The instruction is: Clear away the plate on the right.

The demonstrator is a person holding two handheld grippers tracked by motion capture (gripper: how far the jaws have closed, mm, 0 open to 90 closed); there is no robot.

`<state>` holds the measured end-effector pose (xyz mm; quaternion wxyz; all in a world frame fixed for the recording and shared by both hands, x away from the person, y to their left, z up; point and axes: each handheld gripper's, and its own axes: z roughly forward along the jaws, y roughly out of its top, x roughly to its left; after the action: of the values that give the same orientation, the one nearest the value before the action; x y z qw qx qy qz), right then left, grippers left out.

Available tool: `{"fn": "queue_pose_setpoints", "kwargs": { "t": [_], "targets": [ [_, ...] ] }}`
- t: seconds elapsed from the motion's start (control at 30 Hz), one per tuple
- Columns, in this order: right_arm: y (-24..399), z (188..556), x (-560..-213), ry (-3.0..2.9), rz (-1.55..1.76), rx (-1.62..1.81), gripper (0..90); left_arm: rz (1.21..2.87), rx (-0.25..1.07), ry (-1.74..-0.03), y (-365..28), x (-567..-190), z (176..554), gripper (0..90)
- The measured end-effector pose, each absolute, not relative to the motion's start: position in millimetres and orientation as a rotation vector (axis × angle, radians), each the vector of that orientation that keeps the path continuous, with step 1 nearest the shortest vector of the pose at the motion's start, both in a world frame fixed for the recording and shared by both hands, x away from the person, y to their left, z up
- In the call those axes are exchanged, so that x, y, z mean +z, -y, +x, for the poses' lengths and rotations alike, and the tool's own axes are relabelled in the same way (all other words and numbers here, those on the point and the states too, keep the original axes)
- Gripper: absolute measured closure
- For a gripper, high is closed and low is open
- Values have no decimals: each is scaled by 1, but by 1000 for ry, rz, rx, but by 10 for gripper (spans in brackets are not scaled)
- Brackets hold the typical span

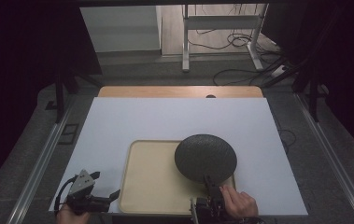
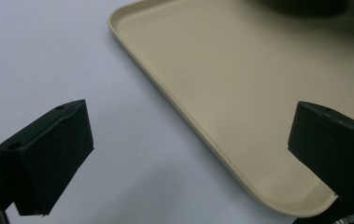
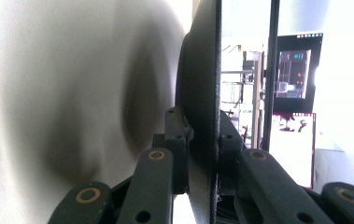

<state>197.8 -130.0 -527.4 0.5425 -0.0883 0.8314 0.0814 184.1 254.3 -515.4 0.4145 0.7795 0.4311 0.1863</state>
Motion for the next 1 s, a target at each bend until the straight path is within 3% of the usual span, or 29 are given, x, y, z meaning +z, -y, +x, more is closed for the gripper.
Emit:
{"fn": "queue_pose_setpoints", "kwargs": {
  "t": [1.0],
  "targets": [
    [79,183,-538,-2001,-350,293,803,1965,468,-1082,-254,-515,184,0]
  ]
}}
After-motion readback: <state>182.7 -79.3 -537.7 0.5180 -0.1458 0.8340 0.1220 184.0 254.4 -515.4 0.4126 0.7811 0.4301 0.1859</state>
